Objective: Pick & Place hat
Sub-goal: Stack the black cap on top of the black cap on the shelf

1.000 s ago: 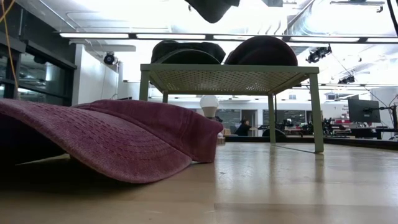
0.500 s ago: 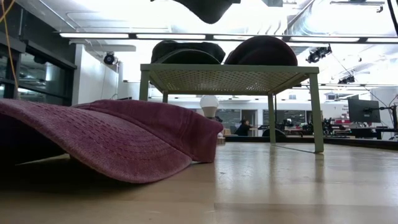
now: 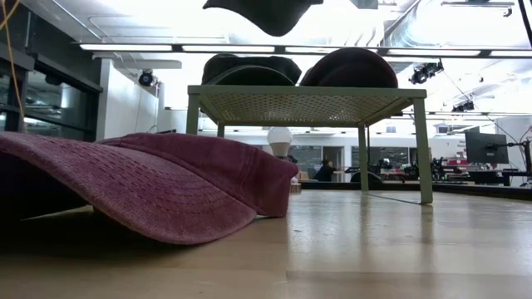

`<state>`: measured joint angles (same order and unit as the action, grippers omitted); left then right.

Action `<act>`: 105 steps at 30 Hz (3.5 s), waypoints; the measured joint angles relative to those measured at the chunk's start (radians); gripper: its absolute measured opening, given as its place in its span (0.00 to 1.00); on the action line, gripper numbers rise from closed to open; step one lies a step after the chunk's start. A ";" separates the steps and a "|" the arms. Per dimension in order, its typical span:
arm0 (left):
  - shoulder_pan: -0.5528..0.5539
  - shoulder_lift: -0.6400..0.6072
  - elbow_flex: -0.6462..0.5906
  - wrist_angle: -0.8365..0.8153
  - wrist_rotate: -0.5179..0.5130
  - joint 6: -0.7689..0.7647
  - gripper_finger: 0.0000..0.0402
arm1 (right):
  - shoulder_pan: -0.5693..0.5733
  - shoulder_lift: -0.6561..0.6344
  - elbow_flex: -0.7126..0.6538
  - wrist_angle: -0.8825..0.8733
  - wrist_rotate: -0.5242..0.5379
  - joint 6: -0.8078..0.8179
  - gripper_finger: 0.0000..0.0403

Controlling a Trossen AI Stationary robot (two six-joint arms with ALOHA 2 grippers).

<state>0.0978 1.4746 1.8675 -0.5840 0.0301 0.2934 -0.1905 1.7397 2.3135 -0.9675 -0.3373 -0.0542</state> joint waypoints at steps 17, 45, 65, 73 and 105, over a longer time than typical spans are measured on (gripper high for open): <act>0.001 -0.012 0.004 -0.036 -0.002 -0.041 0.15 | 0.001 -0.008 0.000 0.056 0.063 -0.001 0.08; 0.001 -0.065 -0.001 0.028 0.008 -0.135 0.01 | 0.001 -0.173 0.003 0.082 0.241 0.016 0.29; 0.032 -0.128 -0.115 0.158 0.117 -0.405 0.00 | 0.001 -0.184 0.004 0.021 0.250 0.029 0.29; 0.034 -0.233 -0.345 0.384 0.119 -0.463 0.00 | 0.001 -0.184 0.004 -0.021 0.252 0.032 0.29; 0.340 -0.322 -0.897 1.081 0.620 -0.871 0.00 | 0.001 -0.183 0.004 -0.023 0.276 0.031 0.29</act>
<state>0.4382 1.1526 0.9706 0.4973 0.6503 -0.5774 -0.1894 1.5562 2.3177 -0.9905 -0.0617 -0.0231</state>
